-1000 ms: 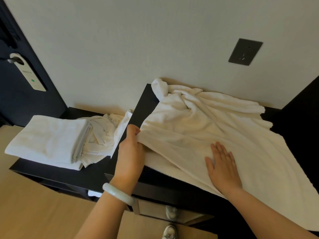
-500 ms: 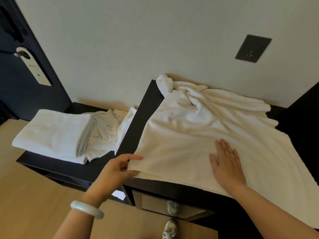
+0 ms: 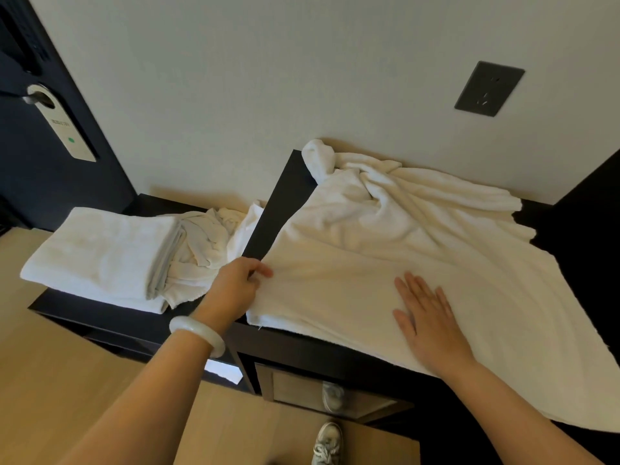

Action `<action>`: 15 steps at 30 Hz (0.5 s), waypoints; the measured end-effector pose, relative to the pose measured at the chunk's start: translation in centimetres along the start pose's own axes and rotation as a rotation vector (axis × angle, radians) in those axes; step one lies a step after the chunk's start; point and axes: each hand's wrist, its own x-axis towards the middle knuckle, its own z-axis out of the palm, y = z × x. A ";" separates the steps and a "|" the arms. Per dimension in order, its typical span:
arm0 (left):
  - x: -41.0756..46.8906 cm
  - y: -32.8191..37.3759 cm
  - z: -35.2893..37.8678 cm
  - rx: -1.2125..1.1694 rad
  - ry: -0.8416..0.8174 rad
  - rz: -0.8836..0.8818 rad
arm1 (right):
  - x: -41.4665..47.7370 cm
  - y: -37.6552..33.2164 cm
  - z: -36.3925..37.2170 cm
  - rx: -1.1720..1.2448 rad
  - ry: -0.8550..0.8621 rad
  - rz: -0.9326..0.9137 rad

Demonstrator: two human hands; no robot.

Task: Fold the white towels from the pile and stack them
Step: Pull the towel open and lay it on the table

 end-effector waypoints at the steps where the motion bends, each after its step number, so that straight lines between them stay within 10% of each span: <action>1: -0.4 -0.2 0.5 0.036 0.024 0.013 | 0.0 -0.2 0.1 -0.014 -0.011 0.009; 6: -3.0 1.9 4.6 0.527 0.192 0.234 | -1.4 -1.6 1.0 -0.071 -0.003 0.048; 15: -7.9 1.0 7.0 0.805 -0.200 0.282 | -3.0 -2.2 0.4 -0.060 -0.041 0.032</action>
